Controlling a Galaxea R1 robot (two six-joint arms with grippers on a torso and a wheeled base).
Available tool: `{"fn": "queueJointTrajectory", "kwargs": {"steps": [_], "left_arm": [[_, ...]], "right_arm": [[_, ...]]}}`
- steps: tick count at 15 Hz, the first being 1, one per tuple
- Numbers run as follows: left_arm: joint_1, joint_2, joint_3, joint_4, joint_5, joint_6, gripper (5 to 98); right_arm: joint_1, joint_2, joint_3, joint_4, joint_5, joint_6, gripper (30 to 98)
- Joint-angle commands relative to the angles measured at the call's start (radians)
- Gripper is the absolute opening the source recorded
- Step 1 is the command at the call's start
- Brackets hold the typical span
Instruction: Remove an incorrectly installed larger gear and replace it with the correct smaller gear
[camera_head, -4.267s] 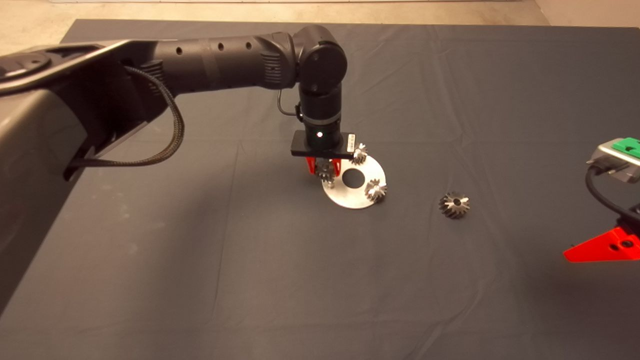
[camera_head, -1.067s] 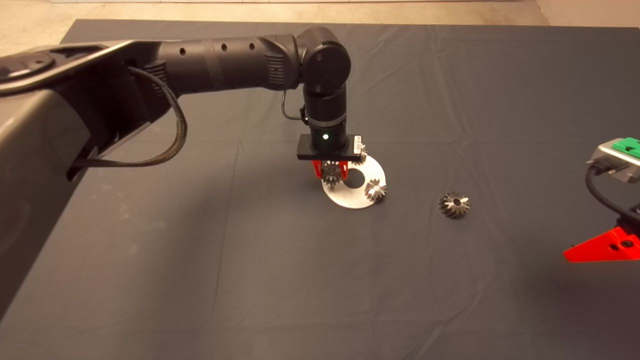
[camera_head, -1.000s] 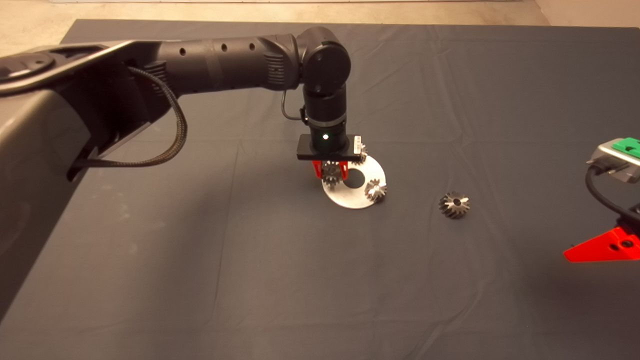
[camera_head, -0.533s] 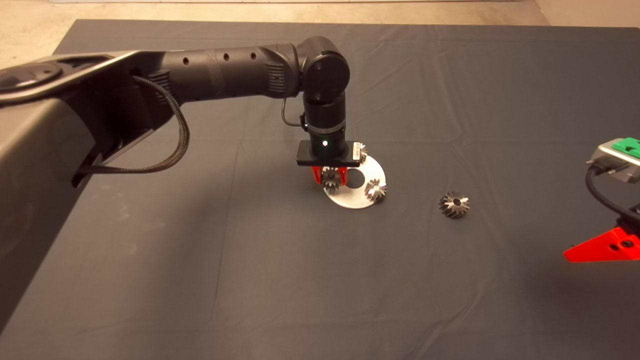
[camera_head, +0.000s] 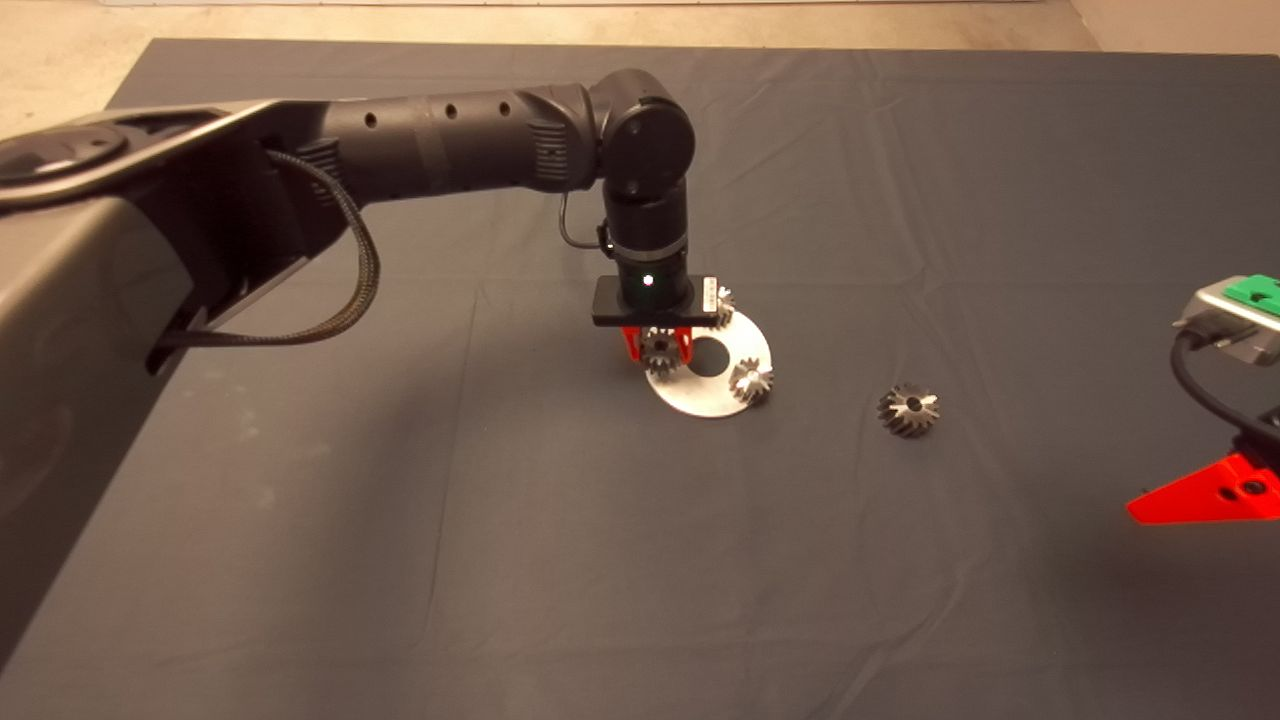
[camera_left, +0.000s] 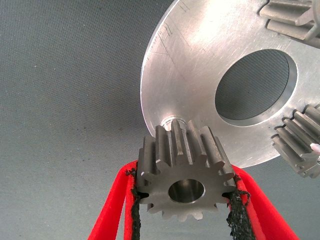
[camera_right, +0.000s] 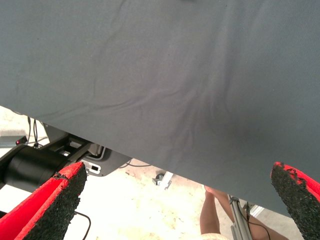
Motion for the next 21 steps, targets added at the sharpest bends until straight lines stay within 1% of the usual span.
{"fn": "queueJointTrajectory", "kwargs": {"steps": [1, 3, 4, 6, 8, 15, 18, 21], "left_arm": [[-0.024, 0.001, 0.007, 0.037, 0.018, 0.004, 33.5], [-0.025, 0.001, 0.019, 0.036, 0.021, 0.002, 33.6], [-0.027, 0.001, 0.034, 0.036, 0.030, -0.002, 33.6], [-0.030, 0.001, 0.071, 0.034, 0.035, -0.029, 33.6], [-0.028, 0.001, 0.079, 0.034, 0.036, -0.045, 33.5], [-0.024, 0.001, 0.062, 0.042, 0.036, -0.038, 33.5], [-0.024, 0.001, 0.062, 0.080, 0.035, -0.035, 33.5], [-0.024, 0.001, 0.062, 0.082, 0.035, -0.035, 33.5]], "right_arm": [[0.017, 0.003, 0.004, 0.035, 0.002, 0.007, 97.7], [0.017, 0.003, 0.004, 0.035, 0.000, 0.007, 97.7], [0.017, 0.002, 0.004, 0.035, 0.000, 0.007, 97.7], [0.017, 0.002, 0.004, 0.035, 0.001, 0.007, 97.7], [0.017, 0.002, 0.004, 0.035, 0.001, 0.007, 97.7], [0.017, 0.002, 0.004, 0.036, 0.002, 0.007, 97.7], [0.017, 0.000, 0.004, 0.036, 0.002, 0.007, 97.7], [0.017, -0.001, 0.004, 0.036, 0.002, 0.007, 97.7]]}}
